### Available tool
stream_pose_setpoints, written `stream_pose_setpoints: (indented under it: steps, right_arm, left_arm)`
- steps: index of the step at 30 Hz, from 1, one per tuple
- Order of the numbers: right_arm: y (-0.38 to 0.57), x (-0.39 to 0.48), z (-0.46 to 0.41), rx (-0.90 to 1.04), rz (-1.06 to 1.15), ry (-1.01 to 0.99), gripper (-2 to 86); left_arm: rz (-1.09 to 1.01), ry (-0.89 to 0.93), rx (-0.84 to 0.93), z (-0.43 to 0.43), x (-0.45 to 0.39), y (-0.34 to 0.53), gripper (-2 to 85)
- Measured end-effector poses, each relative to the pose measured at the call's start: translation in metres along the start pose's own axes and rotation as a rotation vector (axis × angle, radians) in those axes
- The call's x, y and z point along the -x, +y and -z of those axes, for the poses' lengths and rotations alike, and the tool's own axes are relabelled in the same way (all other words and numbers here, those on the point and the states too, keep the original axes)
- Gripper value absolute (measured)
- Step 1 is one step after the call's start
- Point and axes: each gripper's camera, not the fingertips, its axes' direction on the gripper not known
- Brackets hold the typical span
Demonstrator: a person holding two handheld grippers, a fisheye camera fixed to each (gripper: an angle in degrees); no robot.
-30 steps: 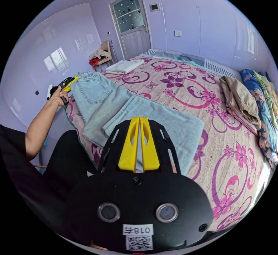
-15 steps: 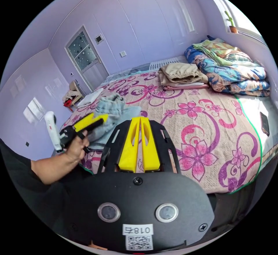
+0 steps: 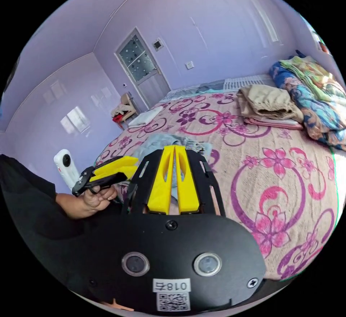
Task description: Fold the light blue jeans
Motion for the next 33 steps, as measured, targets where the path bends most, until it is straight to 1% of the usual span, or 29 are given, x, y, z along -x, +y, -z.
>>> stream_pose_setpoints:
  steps: [1, 3, 5, 6, 7, 8, 10, 12, 13, 14, 15, 16, 17, 18, 19, 20, 24, 27, 29, 31, 33]
  right_arm:
    - [-0.018, 0.004, -0.014, 0.043, 0.034, -0.068, -0.3]
    - [-0.040, 0.005, -0.037, 0.099, 0.056, -0.148, -0.5]
    - [-0.053, -0.004, -0.063, 0.205, 0.038, -0.163, -0.5]
    - [-0.054, -0.016, -0.079, 0.304, 0.002, -0.117, -0.6]
    - [-0.047, -0.030, -0.090, 0.405, -0.037, -0.055, -0.7]
    - [-0.043, -0.037, -0.090, 0.419, -0.049, -0.045, -0.7]
    - [-0.032, -0.066, -0.070, 0.353, -0.160, -0.149, -0.7]
    - [-0.035, -0.079, -0.057, 0.334, -0.216, -0.209, -0.3]
    - [-0.042, -0.083, -0.047, 0.313, -0.216, -0.229, 0.4]
    - [-0.046, -0.084, -0.041, 0.292, -0.210, -0.235, 0.8]
    - [-0.056, -0.088, -0.027, 0.226, -0.203, -0.231, 3.8]
    - [-0.067, -0.094, -0.013, 0.160, -0.211, -0.217, 6.9]
    - [-0.073, -0.097, -0.008, 0.140, -0.214, -0.205, 8.4]
    - [-0.086, -0.104, -0.002, 0.119, -0.212, -0.169, 11.1]
    - [-0.100, -0.111, -0.002, 0.127, -0.214, -0.125, 13.4]
    - [-0.106, -0.115, -0.005, 0.135, -0.214, -0.113, 14.1]
    - [-0.150, -0.144, -0.038, 0.198, -0.234, -0.141, 16.7]
    - [-0.169, -0.167, -0.060, 0.259, -0.260, -0.124, 18.0]
    - [-0.173, -0.182, -0.072, 0.308, -0.305, -0.174, 18.4]
    - [-0.170, -0.198, -0.079, 0.352, -0.373, -0.278, 18.2]
    - [-0.166, -0.205, -0.074, 0.345, -0.401, -0.351, 17.0]
  left_arm:
    - [0.079, -0.037, -0.023, 0.013, 0.032, -0.001, 4.3]
    - [0.145, -0.073, 0.009, 0.020, 0.079, 0.006, 1.5]
    - [0.262, -0.038, 0.223, 0.010, 0.145, 0.028, -0.4]
    - [0.312, -0.039, 0.312, 0.005, 0.162, 0.037, -0.5]
    - [0.430, -0.039, 0.497, -0.004, 0.194, 0.061, -0.8]
    - [0.541, 0.131, 0.523, -0.001, 0.223, 0.085, -0.8]
    - [0.672, 0.266, 0.484, 0.012, 0.252, 0.105, -0.8]
    - [0.660, 0.289, 0.429, 0.025, 0.265, 0.101, -0.7]
    - [0.628, 0.307, 0.356, 0.037, 0.272, 0.091, -0.4]
    - [0.610, 0.329, 0.248, 0.050, 0.281, 0.079, -0.1]
    - [0.605, 0.330, 0.183, 0.058, 0.287, 0.072, 0.5]
    - [0.598, 0.306, 0.080, 0.070, 0.302, 0.060, 1.8]
    - [0.587, 0.258, 0.030, 0.076, 0.317, 0.049, 3.8]
    - [0.584, 0.228, 0.021, 0.076, 0.325, 0.044, 4.8]
    - [0.594, 0.174, 0.024, 0.069, 0.343, 0.037, 6.7]
    - [0.617, 0.164, 0.044, 0.055, 0.363, 0.033, 8.3]
    - [0.725, 0.246, 0.072, 0.000, 0.416, 0.032, 11.0]
    - [0.804, 0.244, 0.136, -0.036, 0.446, 0.034, 13.1]
    - [0.871, 0.324, 0.252, -0.064, 0.462, 0.041, 15.0]
    - [0.854, 0.390, 0.325, -0.078, 0.463, 0.042, 15.3]
    - [0.827, 0.398, 0.353, -0.076, 0.462, 0.041, 14.4]
